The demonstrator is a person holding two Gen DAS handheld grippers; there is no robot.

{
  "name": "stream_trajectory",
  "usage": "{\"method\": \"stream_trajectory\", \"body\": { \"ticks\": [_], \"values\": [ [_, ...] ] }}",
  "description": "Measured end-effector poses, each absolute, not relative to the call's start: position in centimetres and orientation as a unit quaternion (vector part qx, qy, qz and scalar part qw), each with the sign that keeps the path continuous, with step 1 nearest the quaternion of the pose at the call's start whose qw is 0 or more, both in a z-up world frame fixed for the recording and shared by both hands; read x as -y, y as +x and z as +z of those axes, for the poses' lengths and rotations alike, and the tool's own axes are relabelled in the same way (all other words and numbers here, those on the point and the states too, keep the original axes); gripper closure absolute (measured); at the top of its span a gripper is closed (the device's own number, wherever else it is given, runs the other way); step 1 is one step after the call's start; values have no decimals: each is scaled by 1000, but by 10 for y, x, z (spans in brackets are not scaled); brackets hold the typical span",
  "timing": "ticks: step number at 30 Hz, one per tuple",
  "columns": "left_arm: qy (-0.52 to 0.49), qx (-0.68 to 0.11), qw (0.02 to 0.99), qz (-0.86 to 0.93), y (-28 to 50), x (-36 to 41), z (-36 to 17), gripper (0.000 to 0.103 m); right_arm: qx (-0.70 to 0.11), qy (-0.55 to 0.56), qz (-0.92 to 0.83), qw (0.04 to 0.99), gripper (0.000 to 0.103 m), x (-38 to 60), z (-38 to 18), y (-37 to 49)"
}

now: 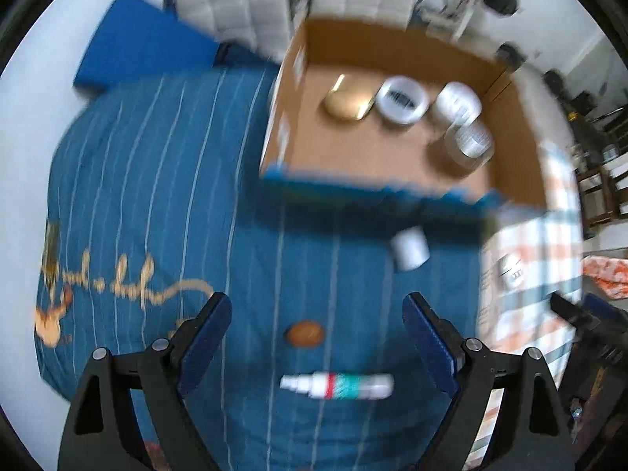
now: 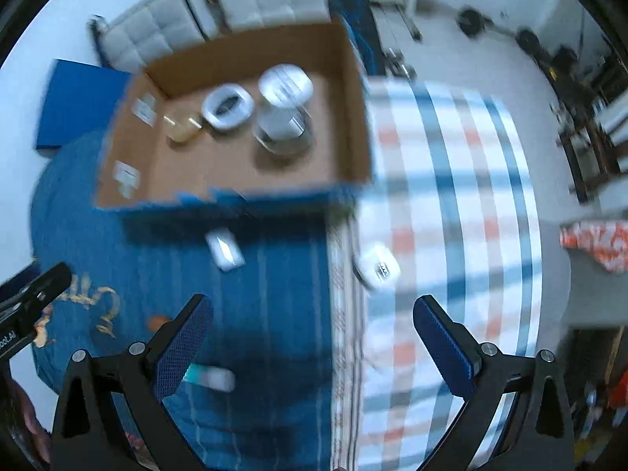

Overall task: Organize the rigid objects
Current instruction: 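Grasp the walnut with the left tool while the right tool grasps the earbud case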

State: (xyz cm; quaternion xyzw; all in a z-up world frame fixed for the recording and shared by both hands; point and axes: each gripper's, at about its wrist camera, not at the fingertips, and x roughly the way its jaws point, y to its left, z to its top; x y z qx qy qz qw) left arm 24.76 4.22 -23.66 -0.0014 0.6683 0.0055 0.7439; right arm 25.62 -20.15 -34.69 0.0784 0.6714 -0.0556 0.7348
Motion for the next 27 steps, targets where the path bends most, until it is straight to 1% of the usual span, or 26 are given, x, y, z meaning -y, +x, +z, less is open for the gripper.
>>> {"method": "stream_trajectory", "body": {
  "ticks": [4,8,10,11,12,13,15,16,17,18,20,24,27],
  "values": [
    [4,-708,706,22,241,-48,-296,14,-693,106,-97,706,0,232,-397,250],
    [16,-725,688,29,239,-47,-330,14,-705,111,-118,690,0,252,-442,259],
    [9,-737,675,28,239,-48,-345,17,-709,103,-119,688,1,255,-458,267],
    [6,-743,669,30,239,-48,-353,21,-709,98,-116,688,5,256,-465,271],
    [6,-747,665,30,239,-48,-359,23,-712,88,-111,688,7,256,-472,276],
    [6,-751,659,32,239,-48,-365,23,-714,80,-108,687,9,255,-478,280],
    [-1,-758,651,36,238,-50,-373,24,-721,61,-101,683,18,254,-492,286],
    [-6,-761,648,37,237,-51,-376,24,-726,52,-99,678,29,253,-498,288],
    [-17,-765,643,37,236,-53,-379,24,-728,57,-94,677,43,254,-501,289],
    [-23,-767,640,36,235,-54,-382,24,-730,62,-91,674,44,254,-503,289],
    [-31,-771,635,36,234,-56,-387,24,-734,62,-96,669,45,254,-502,286],
    [-33,-781,622,36,233,-54,-396,24,-757,97,-80,641,45,249,-503,268],
    [-30,-785,617,39,231,-51,-401,24,-765,96,-62,633,45,238,-506,252]
  ]
}}
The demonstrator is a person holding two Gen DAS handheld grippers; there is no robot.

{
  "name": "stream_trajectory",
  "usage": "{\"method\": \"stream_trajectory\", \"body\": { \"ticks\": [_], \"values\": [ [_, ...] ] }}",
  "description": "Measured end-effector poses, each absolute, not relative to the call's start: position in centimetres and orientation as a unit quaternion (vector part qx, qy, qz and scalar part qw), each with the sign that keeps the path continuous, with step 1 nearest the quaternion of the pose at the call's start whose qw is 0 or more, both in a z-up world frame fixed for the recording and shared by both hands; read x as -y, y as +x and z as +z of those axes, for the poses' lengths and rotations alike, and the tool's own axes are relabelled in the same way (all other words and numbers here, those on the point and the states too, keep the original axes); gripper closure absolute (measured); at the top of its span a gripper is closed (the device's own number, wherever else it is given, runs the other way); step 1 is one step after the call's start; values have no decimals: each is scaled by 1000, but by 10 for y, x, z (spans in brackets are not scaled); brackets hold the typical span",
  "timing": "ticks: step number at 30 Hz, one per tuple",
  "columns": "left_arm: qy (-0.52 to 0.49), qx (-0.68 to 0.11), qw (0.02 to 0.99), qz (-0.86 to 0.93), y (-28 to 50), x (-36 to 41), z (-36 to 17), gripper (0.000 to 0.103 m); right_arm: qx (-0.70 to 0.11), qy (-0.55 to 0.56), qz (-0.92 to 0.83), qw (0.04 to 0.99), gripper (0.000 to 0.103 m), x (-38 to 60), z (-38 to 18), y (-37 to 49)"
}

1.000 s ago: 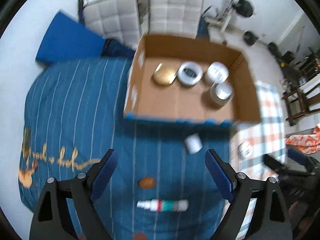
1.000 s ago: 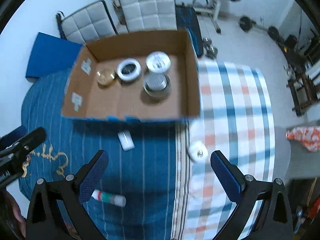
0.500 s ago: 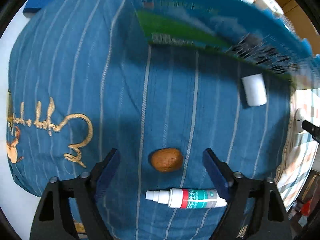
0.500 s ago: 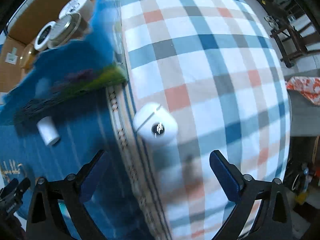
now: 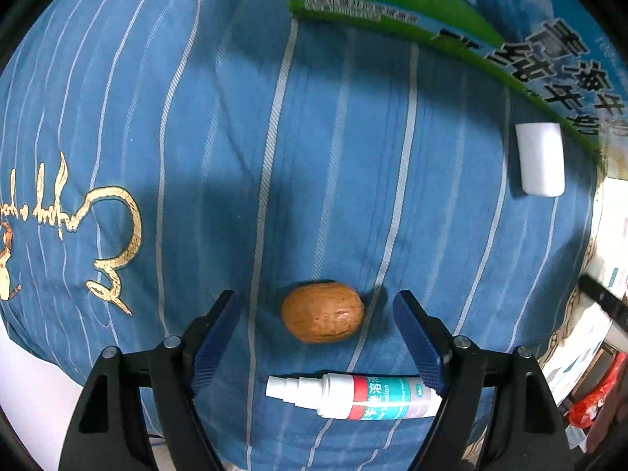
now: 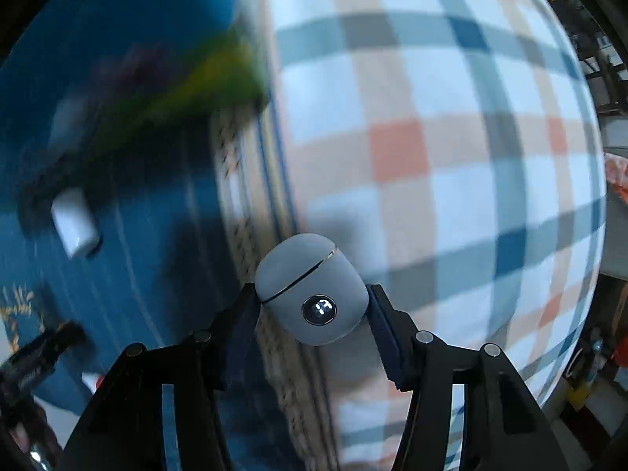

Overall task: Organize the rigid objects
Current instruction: 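Grasp the walnut with the left tool while the right tool grasps the earbud case, then lift the walnut and earbud case toward the box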

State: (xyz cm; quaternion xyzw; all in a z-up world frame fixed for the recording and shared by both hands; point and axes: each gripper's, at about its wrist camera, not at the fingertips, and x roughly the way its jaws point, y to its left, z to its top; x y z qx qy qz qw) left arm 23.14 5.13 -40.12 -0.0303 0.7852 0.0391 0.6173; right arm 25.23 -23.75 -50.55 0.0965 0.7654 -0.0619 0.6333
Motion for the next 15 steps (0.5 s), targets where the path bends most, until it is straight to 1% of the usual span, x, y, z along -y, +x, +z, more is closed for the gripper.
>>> {"method": "stream_trajectory", "body": {
  "ticks": [1,2,3,4,6,12,15],
  "values": [
    [-30,-786,616,40,230,-50,-403,27,-767,95,-58,632,45,235,-507,248],
    [-31,-786,616,40,230,-52,-405,41,-768,96,-57,630,45,233,-510,244],
    [-31,-786,615,43,229,-52,-407,57,-770,96,-57,629,45,231,-512,242],
    [-34,-789,612,43,229,-53,-410,60,-768,95,-57,630,45,230,-512,240],
    [-38,-785,617,43,225,-56,-413,64,-770,89,-57,629,45,228,-513,240],
    [-29,-777,627,47,221,-56,-414,64,-781,57,-51,620,46,217,-521,249],
    [-33,-768,638,50,214,-50,-402,64,-781,50,-47,620,46,212,-521,248]
  ]
}}
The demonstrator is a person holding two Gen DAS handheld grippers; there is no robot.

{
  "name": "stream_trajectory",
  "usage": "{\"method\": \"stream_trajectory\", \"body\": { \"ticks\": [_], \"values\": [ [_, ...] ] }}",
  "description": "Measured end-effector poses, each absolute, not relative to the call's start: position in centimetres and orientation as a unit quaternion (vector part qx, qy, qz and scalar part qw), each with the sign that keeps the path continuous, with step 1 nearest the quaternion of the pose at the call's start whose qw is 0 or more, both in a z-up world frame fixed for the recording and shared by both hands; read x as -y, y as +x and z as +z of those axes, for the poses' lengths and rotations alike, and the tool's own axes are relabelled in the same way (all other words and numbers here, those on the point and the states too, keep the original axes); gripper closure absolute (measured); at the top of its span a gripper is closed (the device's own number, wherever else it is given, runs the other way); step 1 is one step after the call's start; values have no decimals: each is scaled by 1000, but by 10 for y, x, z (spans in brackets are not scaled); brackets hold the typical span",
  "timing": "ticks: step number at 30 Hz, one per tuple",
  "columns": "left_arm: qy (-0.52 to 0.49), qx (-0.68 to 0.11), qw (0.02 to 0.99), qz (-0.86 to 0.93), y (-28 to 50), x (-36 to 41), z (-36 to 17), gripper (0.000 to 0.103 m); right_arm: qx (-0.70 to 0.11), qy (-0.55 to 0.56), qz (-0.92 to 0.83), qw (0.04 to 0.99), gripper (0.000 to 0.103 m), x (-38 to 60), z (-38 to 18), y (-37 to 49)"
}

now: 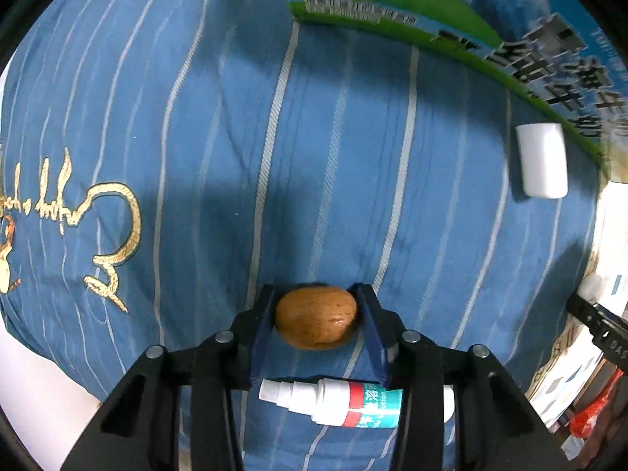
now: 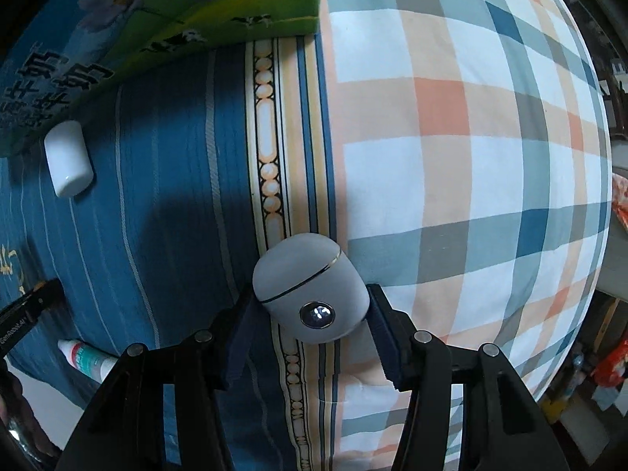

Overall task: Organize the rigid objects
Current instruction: 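Lift the walnut and earbud case toward the box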

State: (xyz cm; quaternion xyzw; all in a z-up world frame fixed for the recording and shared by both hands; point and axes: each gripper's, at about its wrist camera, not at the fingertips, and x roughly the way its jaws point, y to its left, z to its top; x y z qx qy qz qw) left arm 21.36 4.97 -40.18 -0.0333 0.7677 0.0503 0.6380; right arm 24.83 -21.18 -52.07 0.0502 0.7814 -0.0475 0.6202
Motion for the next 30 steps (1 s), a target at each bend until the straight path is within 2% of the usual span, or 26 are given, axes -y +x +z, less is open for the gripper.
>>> {"method": "stream_trajectory", "body": {
  "ticks": [8,16,24,30],
  "values": [
    [-44,-740,671,24,196,-28,-351,64,-770,58,-10,636,47,178,-494,241],
    [-38,-700,712,-22,184,3,-285,64,-733,68,48,675,47,127,-430,229],
    [-32,-649,758,-51,219,14,-205,64,-686,70,78,720,47,138,-349,233],
    [-39,-625,777,-60,250,10,-177,64,-662,94,92,738,47,150,-311,255]
  ]
}}
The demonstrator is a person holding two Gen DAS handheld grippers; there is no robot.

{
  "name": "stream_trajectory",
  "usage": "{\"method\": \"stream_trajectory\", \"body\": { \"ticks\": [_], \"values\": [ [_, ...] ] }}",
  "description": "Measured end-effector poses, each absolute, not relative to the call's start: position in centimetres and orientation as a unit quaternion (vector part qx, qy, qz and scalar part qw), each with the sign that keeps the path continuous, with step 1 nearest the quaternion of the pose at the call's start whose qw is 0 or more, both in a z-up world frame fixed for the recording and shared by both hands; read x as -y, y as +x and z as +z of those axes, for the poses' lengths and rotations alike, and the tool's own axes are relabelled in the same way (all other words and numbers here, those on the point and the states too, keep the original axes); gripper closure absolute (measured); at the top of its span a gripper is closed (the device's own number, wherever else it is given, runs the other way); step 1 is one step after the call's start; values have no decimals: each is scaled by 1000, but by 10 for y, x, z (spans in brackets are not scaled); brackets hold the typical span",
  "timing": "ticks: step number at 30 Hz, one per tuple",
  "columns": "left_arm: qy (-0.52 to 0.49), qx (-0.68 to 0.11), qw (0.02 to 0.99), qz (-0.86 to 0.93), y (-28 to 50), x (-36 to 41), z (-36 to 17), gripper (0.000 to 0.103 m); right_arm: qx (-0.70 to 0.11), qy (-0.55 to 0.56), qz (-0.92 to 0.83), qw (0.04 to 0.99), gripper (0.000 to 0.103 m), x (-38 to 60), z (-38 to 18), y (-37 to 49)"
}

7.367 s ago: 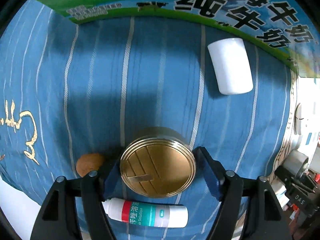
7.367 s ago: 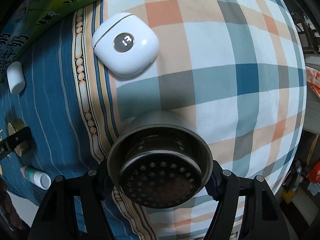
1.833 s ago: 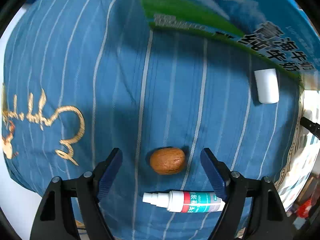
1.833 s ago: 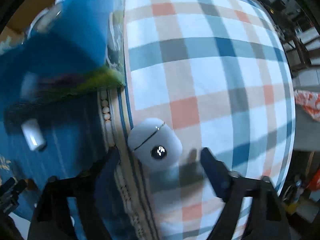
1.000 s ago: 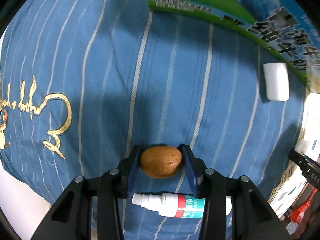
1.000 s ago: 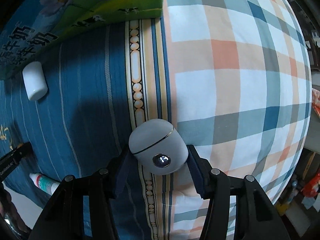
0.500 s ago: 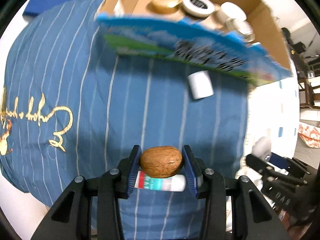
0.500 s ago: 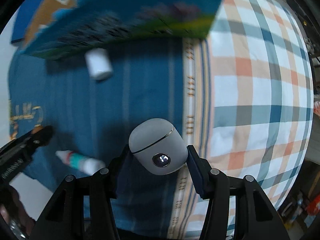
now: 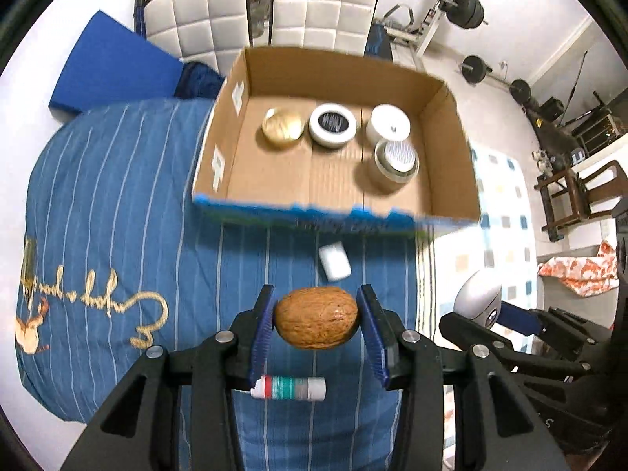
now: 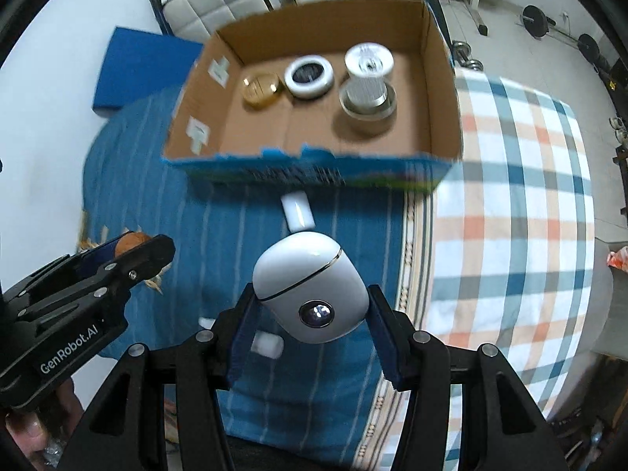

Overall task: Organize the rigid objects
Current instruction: 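Lift the walnut and earbud case toward the box, then lower both tools into the box and open them to release walnut and case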

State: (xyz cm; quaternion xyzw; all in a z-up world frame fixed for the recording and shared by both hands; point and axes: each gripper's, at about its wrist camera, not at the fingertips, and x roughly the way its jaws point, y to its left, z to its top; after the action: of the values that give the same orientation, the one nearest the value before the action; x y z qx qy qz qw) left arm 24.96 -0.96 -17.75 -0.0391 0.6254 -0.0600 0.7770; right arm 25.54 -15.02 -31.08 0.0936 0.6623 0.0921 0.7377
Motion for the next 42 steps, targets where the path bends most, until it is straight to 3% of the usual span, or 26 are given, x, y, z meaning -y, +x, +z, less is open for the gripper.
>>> {"method": "stream_trajectory", "body": {
  "ticks": [8,15,23,34,36,38,42],
  "values": [
    [-38,-626,776,-66,336,2,-180,64,-654,114,100,741,47,145,-317,327],
    [-66,-702,706,-58,426,-12,-261,64,-674,102,72,728,47,130,-369,408],
    [-58,-754,653,-46,465,-11,-328,64,-715,92,60,691,47,118,-432,450],
    [-57,-775,628,-39,476,-11,-349,61,-732,84,43,675,46,114,-459,474],
    [-69,-775,628,-36,475,-13,-346,54,-734,82,43,673,42,113,-458,477],
    [-71,-772,630,-35,473,-14,-342,49,-737,90,51,668,29,113,-456,477],
    [-57,-761,646,-28,466,-14,-327,44,-734,72,45,674,22,109,-447,473]
  ]
}}
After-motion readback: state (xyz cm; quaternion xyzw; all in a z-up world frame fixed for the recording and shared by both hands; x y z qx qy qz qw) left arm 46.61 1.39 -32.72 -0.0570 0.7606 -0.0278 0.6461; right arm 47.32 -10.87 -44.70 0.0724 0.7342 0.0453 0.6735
